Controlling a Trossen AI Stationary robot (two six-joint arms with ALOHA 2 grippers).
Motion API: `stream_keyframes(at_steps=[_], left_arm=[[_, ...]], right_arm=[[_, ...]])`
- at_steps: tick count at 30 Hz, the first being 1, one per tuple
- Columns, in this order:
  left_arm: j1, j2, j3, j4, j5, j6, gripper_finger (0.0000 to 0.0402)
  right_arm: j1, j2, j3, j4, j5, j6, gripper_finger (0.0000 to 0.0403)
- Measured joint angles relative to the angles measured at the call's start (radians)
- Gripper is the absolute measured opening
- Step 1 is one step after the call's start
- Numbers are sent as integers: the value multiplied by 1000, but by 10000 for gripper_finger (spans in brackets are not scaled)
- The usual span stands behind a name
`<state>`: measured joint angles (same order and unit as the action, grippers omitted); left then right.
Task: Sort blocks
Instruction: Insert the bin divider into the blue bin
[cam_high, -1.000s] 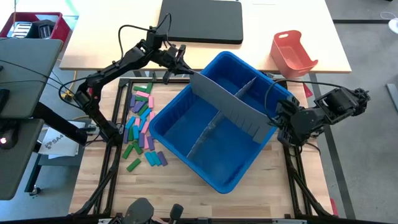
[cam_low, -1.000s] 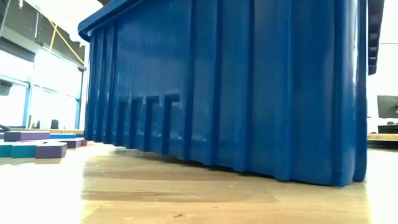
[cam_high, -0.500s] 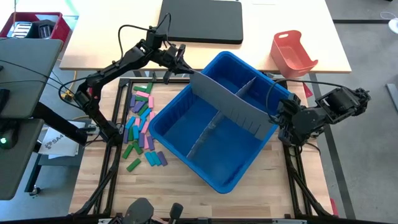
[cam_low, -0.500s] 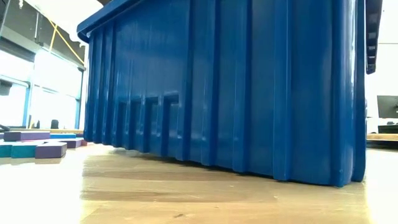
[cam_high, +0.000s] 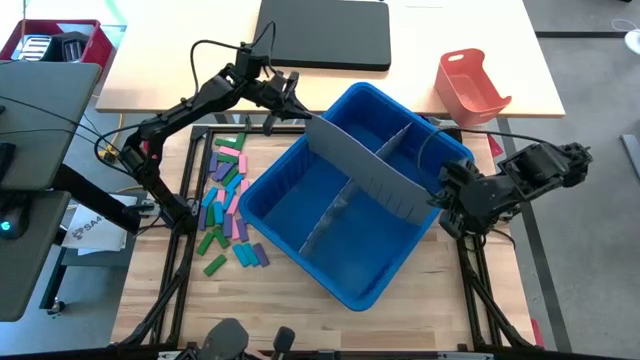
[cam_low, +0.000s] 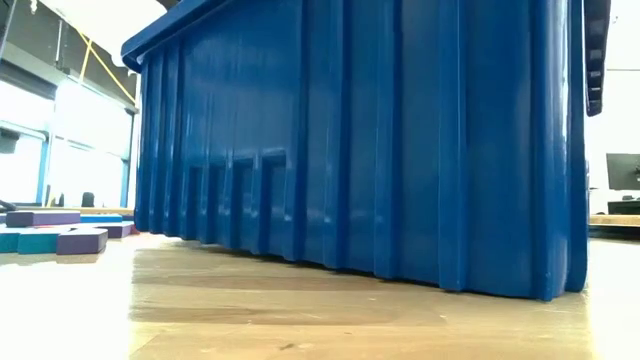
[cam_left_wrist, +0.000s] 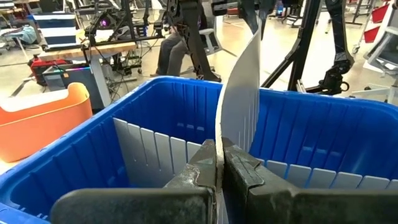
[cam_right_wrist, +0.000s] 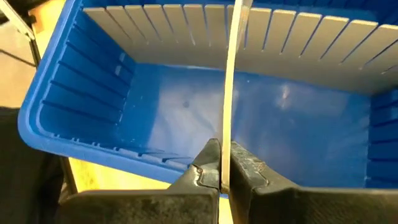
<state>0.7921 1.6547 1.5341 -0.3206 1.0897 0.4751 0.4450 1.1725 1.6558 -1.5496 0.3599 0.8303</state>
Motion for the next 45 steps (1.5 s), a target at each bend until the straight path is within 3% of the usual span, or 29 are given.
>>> stream_keyframes(at_steps=[15, 28, 34, 40, 45], left_arm=[[-31, 2, 2, -162, -76, 132, 1], [-66, 13, 0, -220, -129, 194, 1], [-101, 47, 2, -264, -156, 213, 1], [-121, 64, 2, -262, -166, 210, 1], [-134, 64, 3, -260, -178, 188, 1]], right_arm=[[1, 20, -3, -19, -50, 11, 1], [1, 20, -191, 1, -133, 37, 4], [1, 16, -225, -24, -179, 82, 43], [1, -26, -172, -21, -176, 150, 91], [1, -52, -99, -22, -64, 155, 117]])
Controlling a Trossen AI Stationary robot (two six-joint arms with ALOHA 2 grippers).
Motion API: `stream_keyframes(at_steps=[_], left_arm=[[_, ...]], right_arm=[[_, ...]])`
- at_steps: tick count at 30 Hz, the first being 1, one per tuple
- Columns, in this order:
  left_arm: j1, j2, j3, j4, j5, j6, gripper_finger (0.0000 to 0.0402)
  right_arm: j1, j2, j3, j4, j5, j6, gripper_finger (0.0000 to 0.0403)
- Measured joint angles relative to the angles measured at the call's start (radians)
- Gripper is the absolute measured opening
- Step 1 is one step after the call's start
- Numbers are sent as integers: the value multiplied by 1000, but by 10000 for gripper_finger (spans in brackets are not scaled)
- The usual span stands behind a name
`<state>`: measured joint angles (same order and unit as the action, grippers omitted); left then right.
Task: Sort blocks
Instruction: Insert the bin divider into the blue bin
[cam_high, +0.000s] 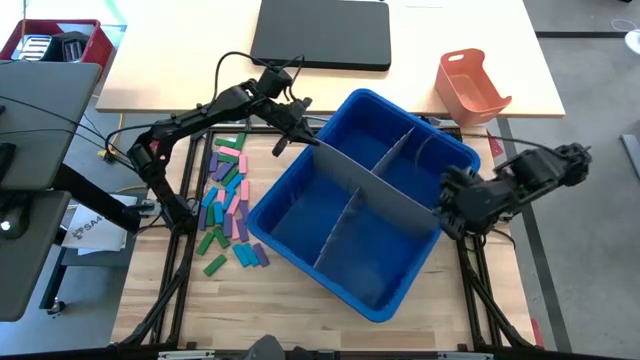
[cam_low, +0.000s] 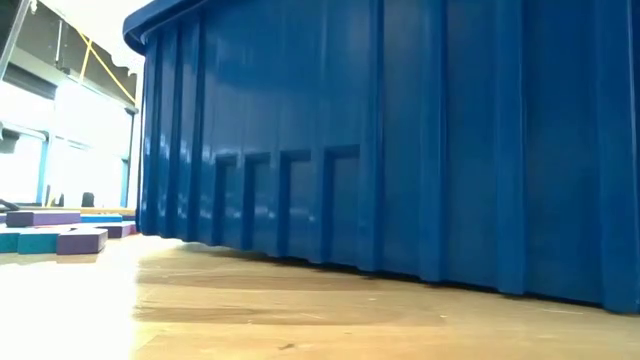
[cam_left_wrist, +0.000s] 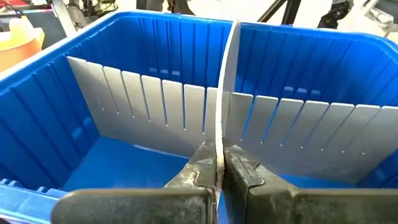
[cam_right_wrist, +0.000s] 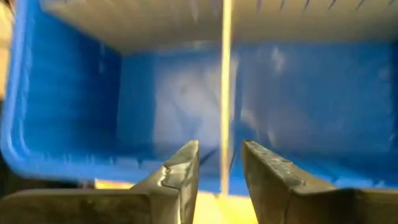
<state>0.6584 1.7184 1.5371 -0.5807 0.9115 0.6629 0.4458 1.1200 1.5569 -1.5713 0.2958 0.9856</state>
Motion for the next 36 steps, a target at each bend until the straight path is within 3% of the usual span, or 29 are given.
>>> stream_keyframes(at_steps=[5, 10, 12, 14, 17, 24, 30, 36], left_arm=[[-5, 3, 24, -17, 12, -69, 34], [-7, -26, 79, -25, -13, -87, 98], [-21, -39, 104, -50, -63, -83, 115], [-57, -50, 123, -86, -193, -67, 123], [-150, -57, 159, -140, -352, -61, 124], [-320, -31, 161, -180, -531, -204, 105], [-389, 20, 161, -141, -666, -242, 83], [-407, 18, 162, -55, -655, -244, 72]], right_arm=[[-1, -2, 62, 89, 158, -109, 127], [-20, 6, 65, 189, 217, -255, 134], [-43, 18, 65, 212, 219, -312, 137], [-67, 33, 65, 228, 221, -376, 139], [-105, 54, 65, 244, 248, -472, 140], [-152, 77, 65, 252, 250, -615, 140], [-176, 81, 65, 245, 251, -595, 140], [-257, 146, 65, 260, 228, -553, 141]])
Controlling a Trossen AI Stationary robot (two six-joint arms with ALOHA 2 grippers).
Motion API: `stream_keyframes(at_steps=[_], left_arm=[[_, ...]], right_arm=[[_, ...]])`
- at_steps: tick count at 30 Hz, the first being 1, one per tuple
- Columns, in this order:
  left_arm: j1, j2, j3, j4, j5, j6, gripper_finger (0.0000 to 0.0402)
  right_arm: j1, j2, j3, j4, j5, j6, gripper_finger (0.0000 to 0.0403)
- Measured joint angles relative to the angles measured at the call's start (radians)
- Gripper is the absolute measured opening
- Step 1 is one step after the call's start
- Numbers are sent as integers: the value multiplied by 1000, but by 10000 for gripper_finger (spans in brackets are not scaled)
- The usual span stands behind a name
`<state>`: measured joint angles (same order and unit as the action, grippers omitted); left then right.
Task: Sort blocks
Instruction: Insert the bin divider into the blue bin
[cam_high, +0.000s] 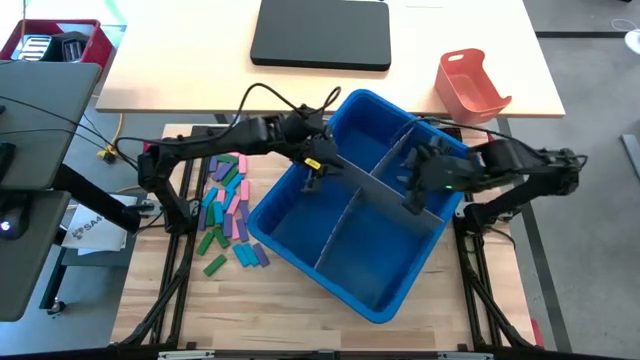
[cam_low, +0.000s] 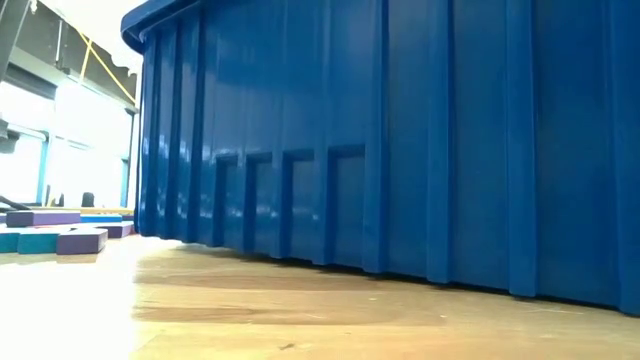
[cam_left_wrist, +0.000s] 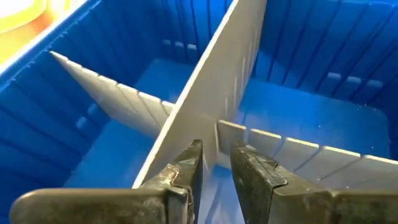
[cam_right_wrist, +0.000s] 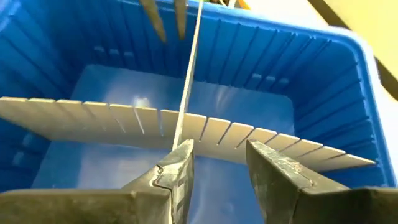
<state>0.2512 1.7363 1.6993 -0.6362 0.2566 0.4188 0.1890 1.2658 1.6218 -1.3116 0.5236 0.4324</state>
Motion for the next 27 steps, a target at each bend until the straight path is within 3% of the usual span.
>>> stream_keyframes(at_steps=[8, 14, 18, 25, 27], left_arm=[[3, 1, -1, -41, 0, 2, 69], [3, 1, -1, -100, 0, 29, 69], [3, 1, -1, -103, 0, 31, 69], [3, 1, -1, -102, -15, 47, 69], [3, 1, -1, -101, -16, 47, 69]], right_arm=[[-131, 130, 0, 31, -141, -102, 178], [-216, 136, 0, 18, -328, -115, 190], [-221, 141, 0, -51, -349, -82, 152], [-197, 150, 0, -76, -387, -73, 20], [-180, 150, 0, -86, -383, -49, 12]])
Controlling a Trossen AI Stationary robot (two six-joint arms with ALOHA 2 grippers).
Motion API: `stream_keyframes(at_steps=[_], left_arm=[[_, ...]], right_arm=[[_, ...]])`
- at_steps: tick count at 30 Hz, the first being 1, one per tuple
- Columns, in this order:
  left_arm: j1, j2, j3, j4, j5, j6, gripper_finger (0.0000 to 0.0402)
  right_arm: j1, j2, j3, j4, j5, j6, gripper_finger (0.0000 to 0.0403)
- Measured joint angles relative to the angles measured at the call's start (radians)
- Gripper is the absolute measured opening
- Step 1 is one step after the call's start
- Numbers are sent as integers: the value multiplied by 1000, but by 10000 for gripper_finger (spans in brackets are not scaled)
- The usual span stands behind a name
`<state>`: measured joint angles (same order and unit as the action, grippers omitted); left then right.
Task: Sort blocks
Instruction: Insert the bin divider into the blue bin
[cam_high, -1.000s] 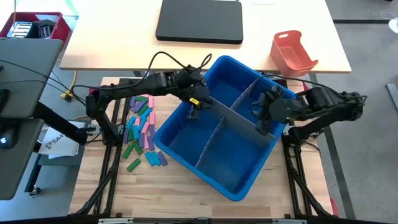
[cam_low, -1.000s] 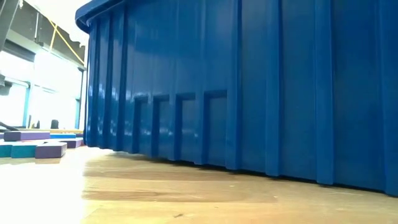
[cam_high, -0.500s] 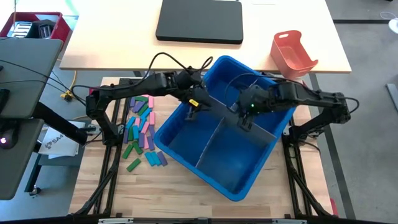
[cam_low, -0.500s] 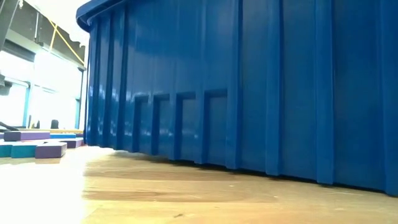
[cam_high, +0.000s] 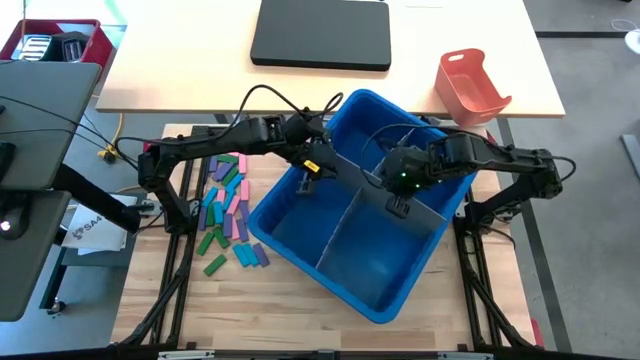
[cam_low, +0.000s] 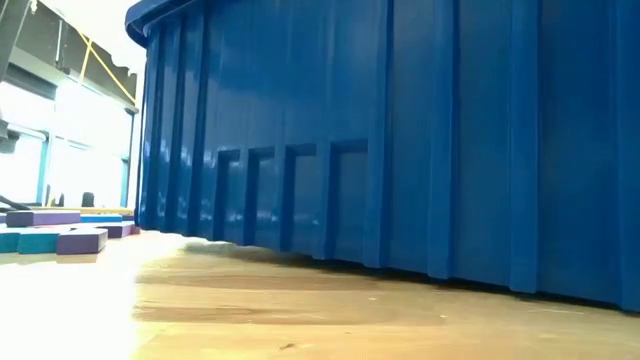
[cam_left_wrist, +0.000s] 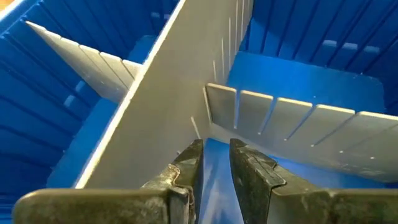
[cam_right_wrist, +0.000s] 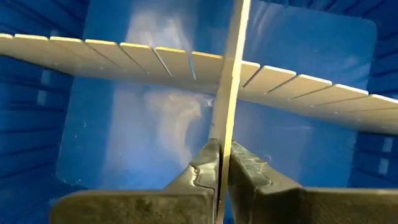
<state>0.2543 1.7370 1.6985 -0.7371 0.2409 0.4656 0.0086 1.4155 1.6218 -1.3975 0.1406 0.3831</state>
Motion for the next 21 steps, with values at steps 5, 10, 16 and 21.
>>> stream_keyframes(at_steps=[5, 10, 16, 21], left_arm=[[0, -1, 0, 2, -1, 3, 69], [-3, -1, -1, -9, 33, -4, 69], [-35, -1, -16, 20, 150, 71, 69], [-85, 15, -15, 147, 154, 88, 69]], right_arm=[[46, -3, 1, -44, 6, 82, 5], [71, -14, 0, -89, -30, 96, 4], [73, -18, 0, -92, -20, 102, 3], [71, -17, 0, -92, -15, 103, 3]])
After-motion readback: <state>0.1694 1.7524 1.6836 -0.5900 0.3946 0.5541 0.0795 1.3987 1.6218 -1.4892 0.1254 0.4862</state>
